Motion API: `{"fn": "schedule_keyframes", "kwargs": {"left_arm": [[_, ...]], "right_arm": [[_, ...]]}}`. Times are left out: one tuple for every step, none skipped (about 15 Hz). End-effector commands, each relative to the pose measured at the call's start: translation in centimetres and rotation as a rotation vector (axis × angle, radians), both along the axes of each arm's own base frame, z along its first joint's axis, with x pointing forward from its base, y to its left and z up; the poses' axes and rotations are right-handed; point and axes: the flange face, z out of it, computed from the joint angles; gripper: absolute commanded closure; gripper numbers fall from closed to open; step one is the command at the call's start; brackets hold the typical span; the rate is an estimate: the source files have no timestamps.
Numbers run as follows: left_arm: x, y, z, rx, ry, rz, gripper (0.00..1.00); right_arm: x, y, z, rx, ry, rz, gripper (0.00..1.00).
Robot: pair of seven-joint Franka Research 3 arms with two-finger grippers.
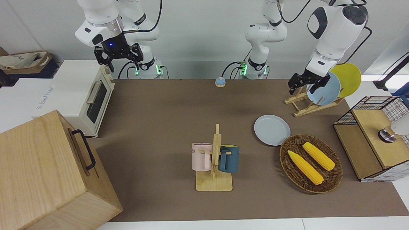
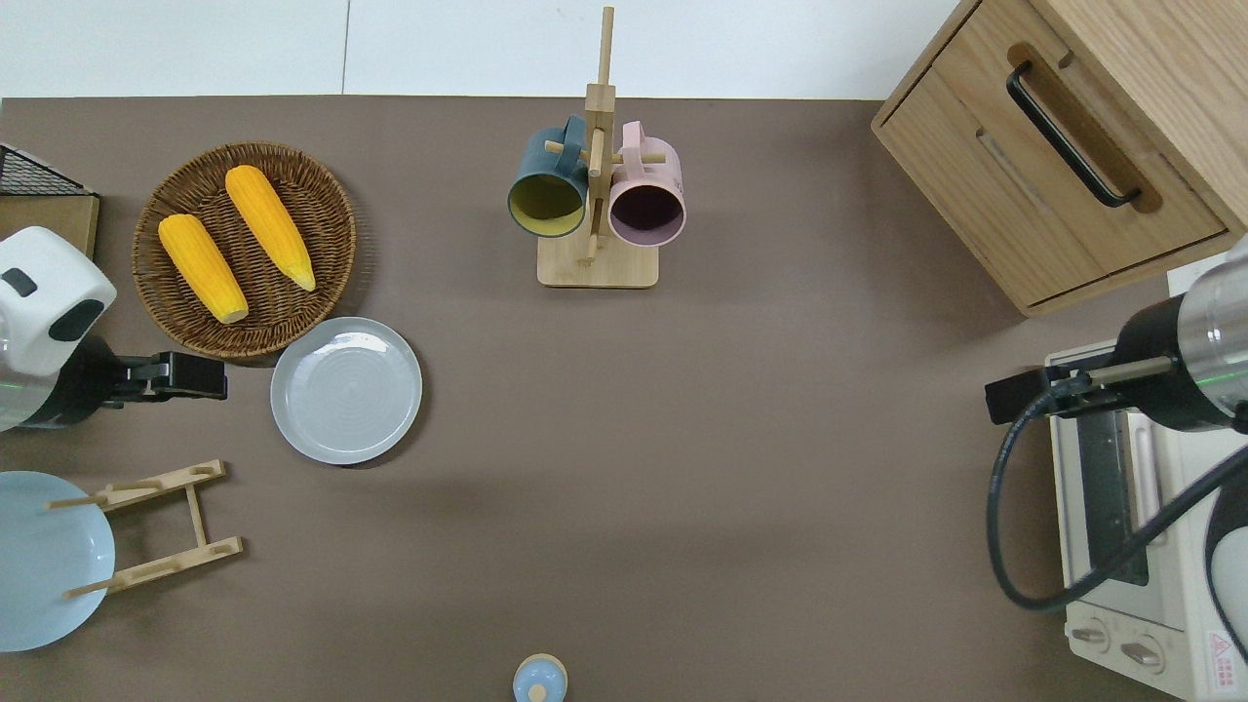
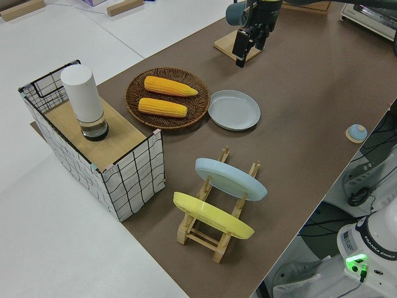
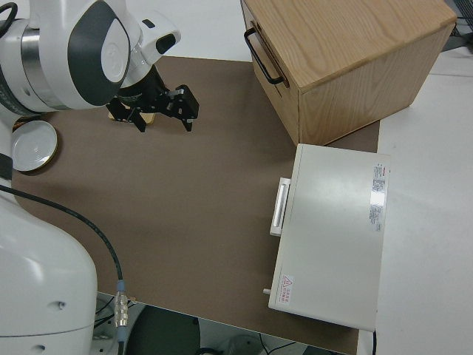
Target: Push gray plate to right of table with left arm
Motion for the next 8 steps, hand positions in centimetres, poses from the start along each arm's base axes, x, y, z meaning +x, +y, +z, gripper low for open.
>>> {"fn": "schedule_keyframes", "kwargs": {"left_arm": [[0.4,2.2,-0.7,-0.02,0.011,0.04,0.0],[0.42,2.23,-0.97,-0.019,0.019,0.037,0.0],[0.35,2.24,-0.92,-0.017,0.02,0.026,0.0],[0.35,2.25,-0.92,-0.016,0.02,0.024,0.0],[0.32,2.19,-0.84,-0.014,0.018,0.023,0.0],[0.24,2.18,-0.8,-0.015,0.021,0.022,0.0],[0.25,2.18,-0.89,-0.015,0.025,0.022,0.0],[0.27,2.18,-0.88,-0.015,0.023,0.022,0.0]], "right_arm": [[-0.24,-0.24,0.4,0.009,0.005,-0.006,0.017],[-0.25,-0.16,0.4,0.009,0.005,-0.005,0.017],[-0.25,-0.16,0.4,0.009,0.005,-0.006,0.017],[-0.24,-0.24,0.4,0.009,0.005,-0.008,0.017],[-0.25,-0.16,0.4,0.009,0.005,-0.006,0.017],[-0.25,-0.16,0.4,0.009,0.005,-0.006,0.017],[-0.24,-0.24,0.4,0.009,0.005,-0.008,0.017],[-0.24,-0.24,0.4,0.009,0.005,-0.008,0.017]]}}
